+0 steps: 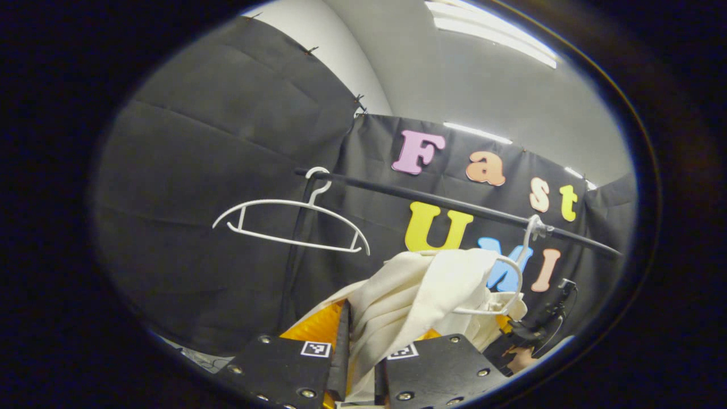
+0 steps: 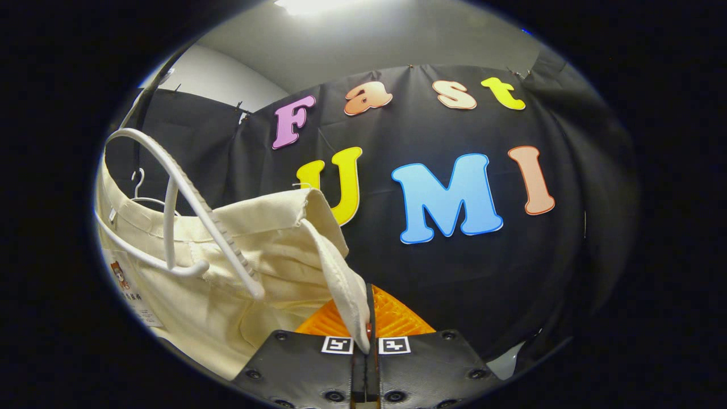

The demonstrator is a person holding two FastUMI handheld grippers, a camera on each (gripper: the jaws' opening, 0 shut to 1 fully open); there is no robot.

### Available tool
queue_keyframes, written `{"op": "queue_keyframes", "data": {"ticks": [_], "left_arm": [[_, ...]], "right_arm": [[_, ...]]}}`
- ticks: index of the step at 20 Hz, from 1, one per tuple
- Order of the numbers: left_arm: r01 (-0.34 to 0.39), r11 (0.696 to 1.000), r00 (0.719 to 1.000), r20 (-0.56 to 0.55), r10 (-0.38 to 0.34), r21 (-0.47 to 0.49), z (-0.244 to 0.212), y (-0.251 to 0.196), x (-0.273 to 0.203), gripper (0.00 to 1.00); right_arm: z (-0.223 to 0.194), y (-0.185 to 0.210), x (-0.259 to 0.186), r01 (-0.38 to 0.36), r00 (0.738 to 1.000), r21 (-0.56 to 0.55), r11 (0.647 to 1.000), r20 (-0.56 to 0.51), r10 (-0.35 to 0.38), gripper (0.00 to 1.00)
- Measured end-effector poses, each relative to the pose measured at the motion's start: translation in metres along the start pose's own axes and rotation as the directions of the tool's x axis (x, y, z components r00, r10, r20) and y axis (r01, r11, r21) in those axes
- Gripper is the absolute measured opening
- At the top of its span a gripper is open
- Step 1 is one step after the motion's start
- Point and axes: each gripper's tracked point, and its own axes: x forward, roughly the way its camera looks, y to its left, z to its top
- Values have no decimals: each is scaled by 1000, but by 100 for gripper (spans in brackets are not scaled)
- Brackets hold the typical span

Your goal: Grasp the clothes on the hanger with both hands and then place them into the laundry hamper below.

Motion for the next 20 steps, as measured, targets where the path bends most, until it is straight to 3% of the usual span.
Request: {"op": "queue_keyframes", "data": {"ticks": [4, 9, 11, 14, 17, 20], "left_arm": [[-21, 995, 1000, -20, 23, 100, -16, -5, -5, 49], [27, 972, 1000, -16, -24, 232, -10, -34, -21, 49], [44, 966, 999, -18, -41, 254, -13, -37, -19, 33], [-7, 976, 1000, 15, 4, 216, -11, -31, 1, 4], [8, 974, 999, 31, -15, 226, -2, -35, 4, 5], [43, 989, 994, 96, -57, 141, 31, -29, -9, 5]], "right_arm": [[-10, 1, -3, 3, 1000, 15, 1000, -25, -2, 2], [-15, 4, -7, -7, 999, -11, 1000, -35, 6, 0], [-17, 4, -7, -9, 999, -7, 1000, -39, 8, 0], [-14, 7, -7, -18, 999, -4, 1000, -35, 17, 0], [-10, 8, -2, -26, 999, -12, 1000, -30, 25, 2], [-2, 4, 3, -21, 999, 6, 1000, -24, 21, 2]]}}
